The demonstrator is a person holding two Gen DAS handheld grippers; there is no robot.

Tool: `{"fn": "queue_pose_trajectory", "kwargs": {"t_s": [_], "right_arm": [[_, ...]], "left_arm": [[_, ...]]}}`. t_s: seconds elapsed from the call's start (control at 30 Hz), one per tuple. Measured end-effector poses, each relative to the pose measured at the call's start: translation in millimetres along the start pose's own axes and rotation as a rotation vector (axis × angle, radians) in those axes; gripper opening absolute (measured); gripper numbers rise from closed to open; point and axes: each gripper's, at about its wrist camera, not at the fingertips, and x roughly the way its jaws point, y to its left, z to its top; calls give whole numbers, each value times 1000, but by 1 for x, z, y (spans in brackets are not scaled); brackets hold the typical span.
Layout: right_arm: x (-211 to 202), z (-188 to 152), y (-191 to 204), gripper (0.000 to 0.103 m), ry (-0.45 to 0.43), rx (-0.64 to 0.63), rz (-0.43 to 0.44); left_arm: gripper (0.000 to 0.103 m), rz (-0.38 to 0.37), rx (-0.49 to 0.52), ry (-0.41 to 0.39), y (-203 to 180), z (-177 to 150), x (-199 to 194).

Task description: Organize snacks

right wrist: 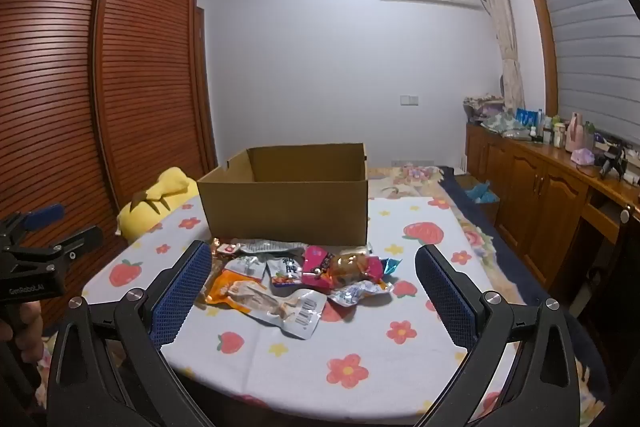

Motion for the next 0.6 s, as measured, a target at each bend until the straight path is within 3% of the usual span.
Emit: {"fn": "queue_pose_trajectory", "kwargs": {"t_s": [0.6], "right_arm": [[-1, 0, -1, 103, -4, -1, 1]], "left_arm": [[103, -8, -1, -12, 0, 4, -6]]}}
